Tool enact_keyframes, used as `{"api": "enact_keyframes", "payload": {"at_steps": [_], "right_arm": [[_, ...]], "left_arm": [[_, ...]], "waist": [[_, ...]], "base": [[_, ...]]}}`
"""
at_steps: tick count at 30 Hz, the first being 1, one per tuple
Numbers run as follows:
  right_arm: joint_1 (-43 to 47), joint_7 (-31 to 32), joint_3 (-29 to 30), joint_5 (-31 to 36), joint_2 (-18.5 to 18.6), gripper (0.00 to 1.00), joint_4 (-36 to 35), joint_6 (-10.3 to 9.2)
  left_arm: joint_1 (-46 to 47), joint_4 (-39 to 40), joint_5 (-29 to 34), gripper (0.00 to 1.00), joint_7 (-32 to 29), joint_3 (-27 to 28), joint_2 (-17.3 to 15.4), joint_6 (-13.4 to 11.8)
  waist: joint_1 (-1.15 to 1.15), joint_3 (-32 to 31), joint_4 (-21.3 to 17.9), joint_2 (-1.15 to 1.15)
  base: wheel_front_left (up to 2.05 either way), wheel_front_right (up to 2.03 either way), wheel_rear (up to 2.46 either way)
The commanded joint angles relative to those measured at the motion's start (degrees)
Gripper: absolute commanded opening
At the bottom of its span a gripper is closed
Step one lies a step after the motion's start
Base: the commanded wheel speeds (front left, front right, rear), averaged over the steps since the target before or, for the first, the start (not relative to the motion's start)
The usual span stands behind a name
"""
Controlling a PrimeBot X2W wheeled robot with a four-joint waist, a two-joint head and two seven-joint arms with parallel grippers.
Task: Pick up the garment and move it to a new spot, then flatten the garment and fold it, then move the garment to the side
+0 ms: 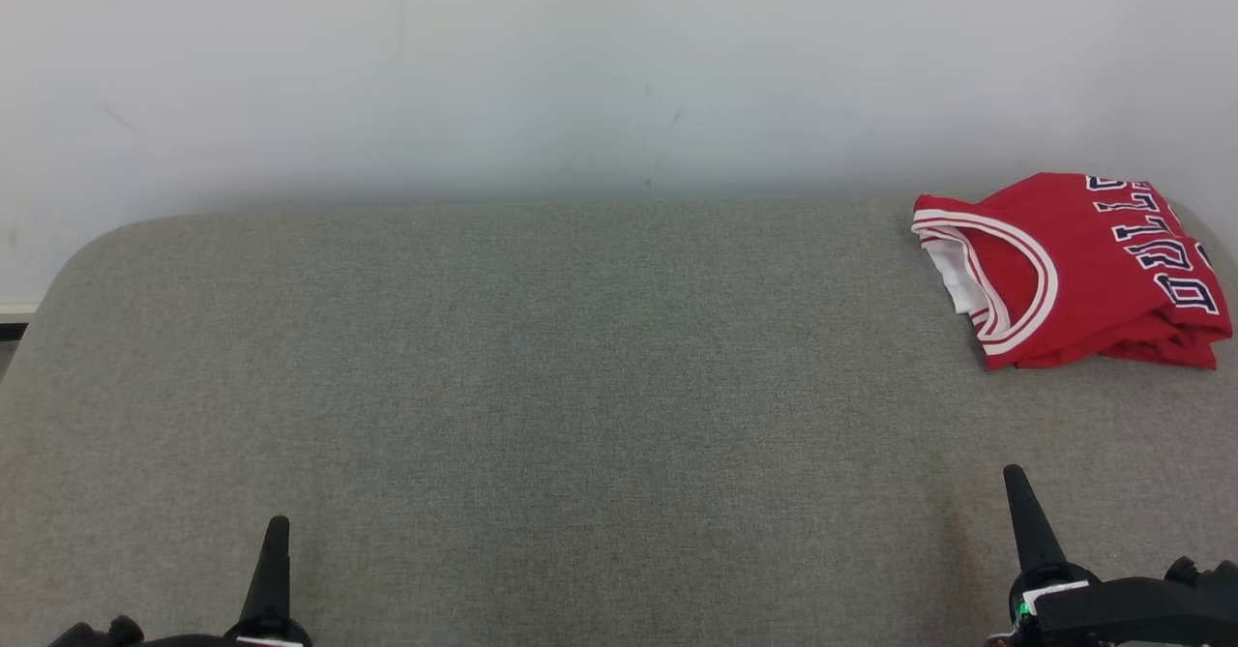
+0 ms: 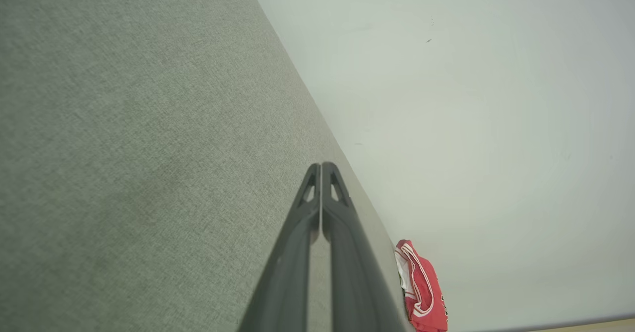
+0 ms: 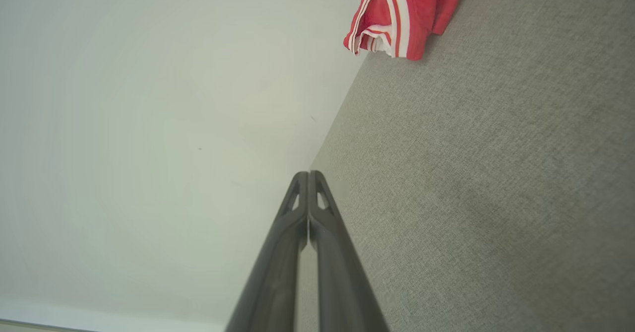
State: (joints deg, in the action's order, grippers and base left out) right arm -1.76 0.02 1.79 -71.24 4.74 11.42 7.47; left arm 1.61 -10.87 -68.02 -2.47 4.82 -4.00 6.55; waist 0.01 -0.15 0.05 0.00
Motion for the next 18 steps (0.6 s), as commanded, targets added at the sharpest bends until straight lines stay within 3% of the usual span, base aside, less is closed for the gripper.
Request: {"api": "enact_keyframes", "payload": {"at_steps": [1,18], "right_arm": [[-1.0,0.3,0.3,-1.3,0.1,0.0,-0.2,0.03],[-2.3,2.1,1.3,-9.1,-0.2,0.0,0.8,0.03]], "left_arm": [[1.2,0.1,-1.6,0.0,-0.2,0.3,0.1,0.2],[2.7,-1.1,-9.8,0.0,-1.7,0.9,0.5,0.6]], "waist": [[-0.01,0.0,0.0,0.0],[-0.01,0.1,0.0,0.0]], "base": [[0.0,0.0,0.0],[0.0,0.0,0.0]]}}
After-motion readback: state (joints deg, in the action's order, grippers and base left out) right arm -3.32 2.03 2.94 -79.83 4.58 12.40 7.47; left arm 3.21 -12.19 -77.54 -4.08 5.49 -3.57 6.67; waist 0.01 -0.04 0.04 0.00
